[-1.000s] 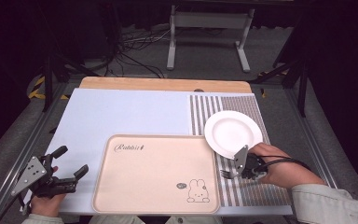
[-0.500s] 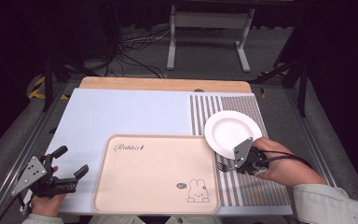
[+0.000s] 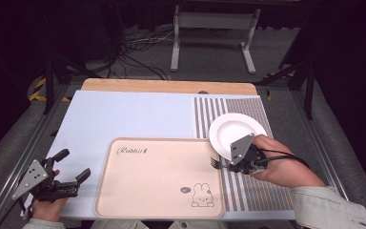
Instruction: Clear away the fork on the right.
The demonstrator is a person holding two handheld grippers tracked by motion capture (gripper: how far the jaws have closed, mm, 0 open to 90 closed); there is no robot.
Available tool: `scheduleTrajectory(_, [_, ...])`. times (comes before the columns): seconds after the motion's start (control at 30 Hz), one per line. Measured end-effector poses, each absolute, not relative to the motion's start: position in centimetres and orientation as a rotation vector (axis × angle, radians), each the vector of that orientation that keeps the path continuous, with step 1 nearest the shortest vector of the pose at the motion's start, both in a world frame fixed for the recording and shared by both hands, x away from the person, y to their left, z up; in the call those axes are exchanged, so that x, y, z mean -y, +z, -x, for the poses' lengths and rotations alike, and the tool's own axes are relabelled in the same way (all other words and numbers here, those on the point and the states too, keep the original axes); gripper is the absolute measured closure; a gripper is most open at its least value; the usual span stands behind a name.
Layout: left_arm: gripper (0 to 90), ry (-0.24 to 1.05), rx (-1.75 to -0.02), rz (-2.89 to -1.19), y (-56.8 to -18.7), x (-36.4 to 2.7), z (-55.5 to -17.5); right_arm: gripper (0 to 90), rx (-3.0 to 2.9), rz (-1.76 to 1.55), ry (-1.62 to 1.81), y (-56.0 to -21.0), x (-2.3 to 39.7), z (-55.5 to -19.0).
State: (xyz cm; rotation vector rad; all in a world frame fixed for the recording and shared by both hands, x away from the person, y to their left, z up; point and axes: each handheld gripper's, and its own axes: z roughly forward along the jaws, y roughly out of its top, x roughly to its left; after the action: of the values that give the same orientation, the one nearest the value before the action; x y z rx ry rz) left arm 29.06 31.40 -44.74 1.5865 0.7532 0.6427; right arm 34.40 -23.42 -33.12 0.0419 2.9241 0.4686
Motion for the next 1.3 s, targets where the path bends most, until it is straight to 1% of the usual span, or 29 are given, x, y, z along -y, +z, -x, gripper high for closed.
scheduleTrajectory(0.23, [0.4,0.645,-0.753,-1.583,-44.7,-31.5,-29.0,85.9,-2.909,-0.084,0.518,-32.2,20.7,-34.4])
scheduleTrajectory(0.6, [0.4,0.645,-0.753,-1.58,-44.7,-31.6,-29.0,85.9,-2.878,-0.265,0.654,-31.4,17.7,-35.0])
scheduleTrajectory(0.9, [0.4,0.648,-0.753,-1.578,-44.7,-31.7,-29.0,86.0,-2.882,-0.453,0.706,-31.5,16.1,-35.0])
scheduleTrajectory(1.3, [0.4,0.651,-0.752,-1.578,-44.6,-31.7,-29.0,86.1,-2.866,-0.807,0.712,-32.5,14.5,-34.8])
